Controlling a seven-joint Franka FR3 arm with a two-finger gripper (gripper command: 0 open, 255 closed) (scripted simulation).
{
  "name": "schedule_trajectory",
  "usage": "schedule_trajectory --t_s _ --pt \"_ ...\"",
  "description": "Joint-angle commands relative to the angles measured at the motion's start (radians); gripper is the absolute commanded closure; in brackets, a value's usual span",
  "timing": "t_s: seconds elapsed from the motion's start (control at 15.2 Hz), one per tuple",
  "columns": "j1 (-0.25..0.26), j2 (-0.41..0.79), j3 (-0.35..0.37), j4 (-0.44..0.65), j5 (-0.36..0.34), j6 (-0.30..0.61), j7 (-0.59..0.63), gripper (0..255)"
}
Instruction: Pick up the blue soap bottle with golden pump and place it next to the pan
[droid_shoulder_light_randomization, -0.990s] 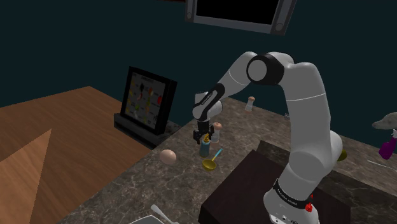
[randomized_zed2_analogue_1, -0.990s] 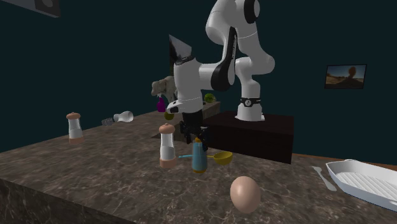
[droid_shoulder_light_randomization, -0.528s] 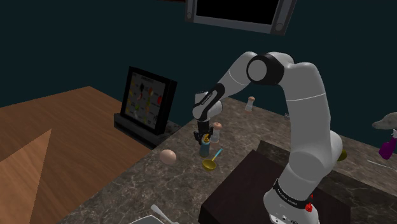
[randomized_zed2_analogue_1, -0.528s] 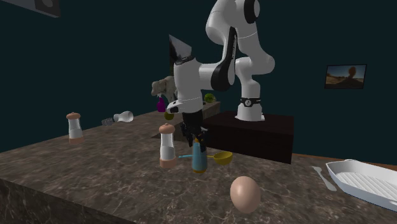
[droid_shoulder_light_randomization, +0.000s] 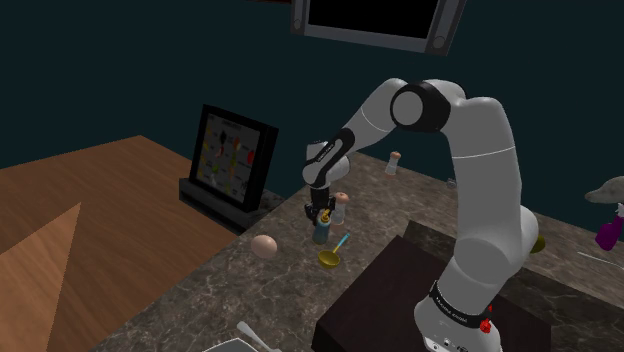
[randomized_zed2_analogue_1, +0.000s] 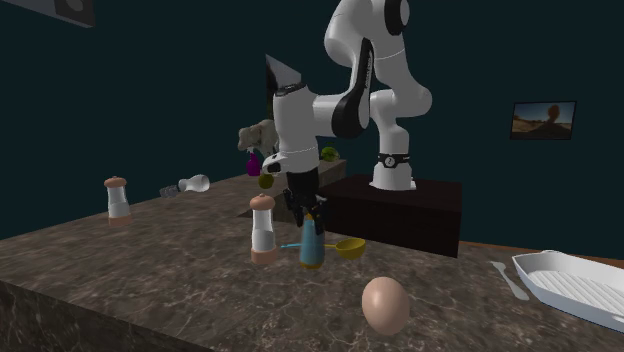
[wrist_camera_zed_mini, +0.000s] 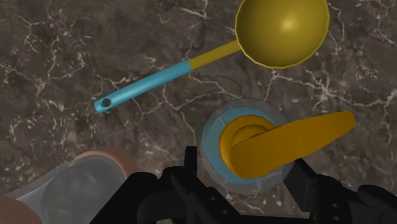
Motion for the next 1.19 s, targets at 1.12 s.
schedule_trajectory --t_s 1.12 --pt "0.000 -0.207 0.000 -0.018 0.002 -0.190 -0.007 255"
